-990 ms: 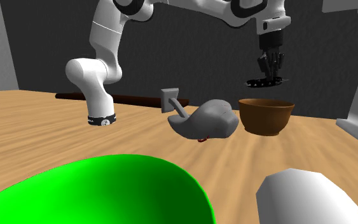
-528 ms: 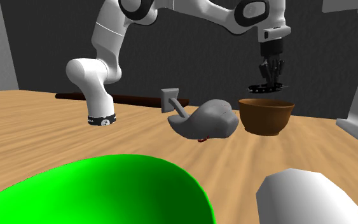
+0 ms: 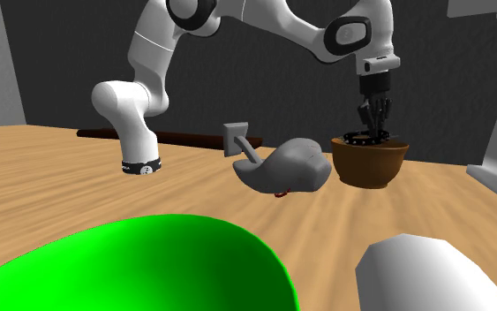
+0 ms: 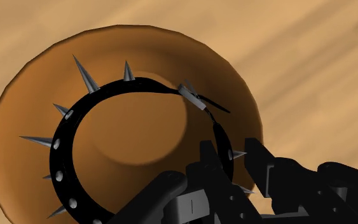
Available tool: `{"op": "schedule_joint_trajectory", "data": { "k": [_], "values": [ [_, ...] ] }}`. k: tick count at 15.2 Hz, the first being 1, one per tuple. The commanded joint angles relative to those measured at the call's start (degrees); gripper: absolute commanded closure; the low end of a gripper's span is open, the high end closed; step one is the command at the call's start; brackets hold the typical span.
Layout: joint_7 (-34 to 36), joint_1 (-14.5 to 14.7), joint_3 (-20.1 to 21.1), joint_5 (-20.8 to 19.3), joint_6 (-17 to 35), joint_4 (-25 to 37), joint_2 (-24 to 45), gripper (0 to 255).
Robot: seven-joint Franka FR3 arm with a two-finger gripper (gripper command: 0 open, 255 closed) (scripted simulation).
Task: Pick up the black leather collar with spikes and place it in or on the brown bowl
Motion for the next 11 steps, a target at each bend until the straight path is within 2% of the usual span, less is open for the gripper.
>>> {"op": "schedule_joint_trajectory", "data": {
  "k": [1, 8, 9, 11],
  "values": [
    [0.0, 0.0, -0.1, -0.1, 1.1, -0.8, 0.3, 255],
    [0.0, 0.0, -0.1, -0.1, 1.1, -0.8, 0.4, 255],
    [0.0, 0.0, -0.1, -0.1, 1.1, -0.7, 0.4, 0],
    [0.0, 0.0, -0.1, -0.1, 1.2, -0.7, 0.4, 0]
  ]
}}
